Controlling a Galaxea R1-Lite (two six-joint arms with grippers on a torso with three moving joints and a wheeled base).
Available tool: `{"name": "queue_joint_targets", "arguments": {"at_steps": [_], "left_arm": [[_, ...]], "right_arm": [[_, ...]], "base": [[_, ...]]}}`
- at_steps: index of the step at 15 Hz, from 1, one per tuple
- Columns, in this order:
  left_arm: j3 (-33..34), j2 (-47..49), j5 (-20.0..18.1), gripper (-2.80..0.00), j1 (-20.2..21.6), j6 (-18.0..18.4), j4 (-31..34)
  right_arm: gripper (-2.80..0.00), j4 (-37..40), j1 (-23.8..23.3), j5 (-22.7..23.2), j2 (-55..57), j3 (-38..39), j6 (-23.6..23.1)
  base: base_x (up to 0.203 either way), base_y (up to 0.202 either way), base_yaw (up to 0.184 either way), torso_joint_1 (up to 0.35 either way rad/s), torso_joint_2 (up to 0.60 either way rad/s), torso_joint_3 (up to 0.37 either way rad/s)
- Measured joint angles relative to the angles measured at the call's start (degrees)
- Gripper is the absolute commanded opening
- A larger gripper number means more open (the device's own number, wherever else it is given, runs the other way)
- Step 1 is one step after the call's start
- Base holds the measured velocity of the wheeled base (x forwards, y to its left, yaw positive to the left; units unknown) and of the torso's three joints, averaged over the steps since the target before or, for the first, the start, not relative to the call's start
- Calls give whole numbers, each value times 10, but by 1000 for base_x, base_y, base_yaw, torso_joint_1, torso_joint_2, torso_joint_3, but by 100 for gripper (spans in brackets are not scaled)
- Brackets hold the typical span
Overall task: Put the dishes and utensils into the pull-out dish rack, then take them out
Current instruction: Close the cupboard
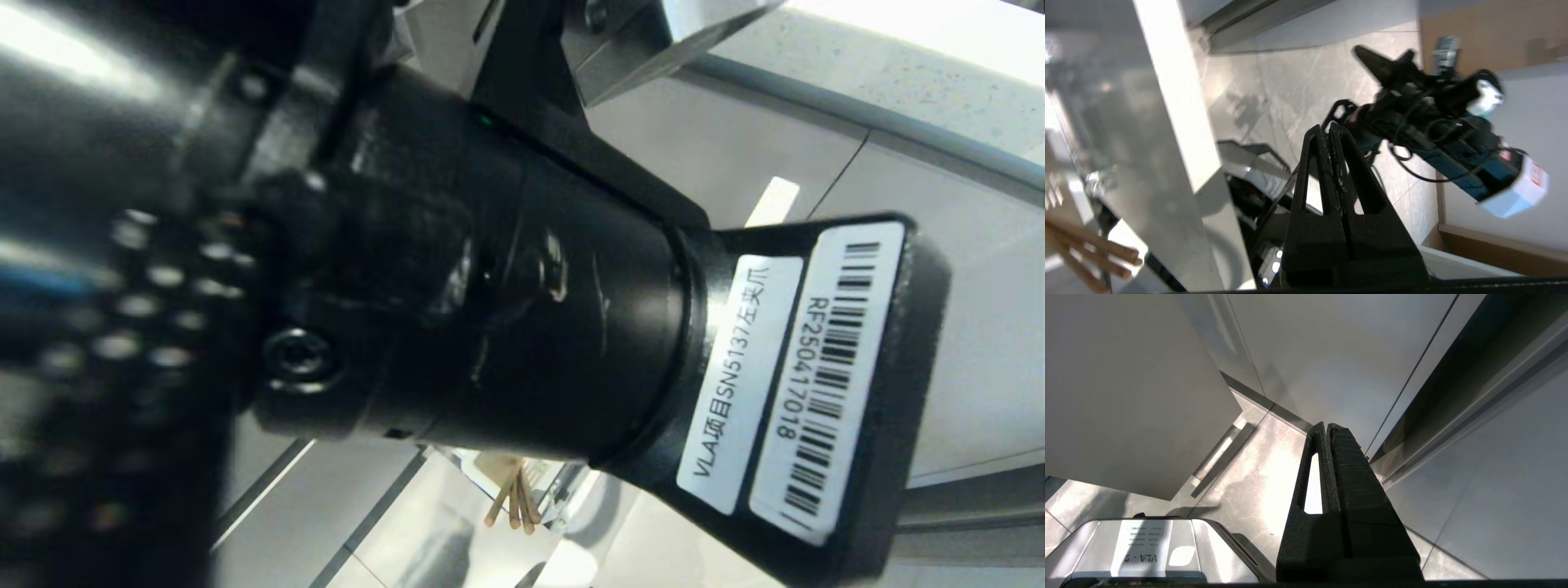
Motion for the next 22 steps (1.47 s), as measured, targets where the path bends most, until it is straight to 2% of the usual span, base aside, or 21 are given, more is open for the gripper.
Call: {"name": "queue_joint_targets", "arguments": {"at_steps": [1, 5, 9, 15, 16, 20, 22], "left_arm": [[0, 3, 12, -280, -1, -4, 11], [1, 13, 101, -280, -1, -7, 83], [0, 14, 120, -280, -1, -7, 114], [-4, 10, 134, -280, 1, -7, 119], [-4, 8, 145, -280, 1, -6, 119], [-1, -8, 230, -280, 15, -9, 153], [1, -17, 253, -280, 30, -39, 179]], "right_arm": [[-280, 0, 0, 0, 0, 0, 0], [-280, 0, 0, 0, 0, 0, 0], [-280, 0, 0, 0, 0, 0, 0], [-280, 0, 0, 0, 0, 0, 0], [-280, 0, 0, 0, 0, 0, 0], [-280, 0, 0, 0, 0, 0, 0], [-280, 0, 0, 0, 0, 0, 0]], "base": [[0, 0, 0, 0, 0, 0], [0, 0, 0, 0, 0, 0], [0, 0, 0, 0, 0, 0], [0, 0, 0, 0, 0, 0], [0, 0, 0, 0, 0, 0], [0, 0, 0, 0, 0, 0], [0, 0, 0, 0, 0, 0]]}}
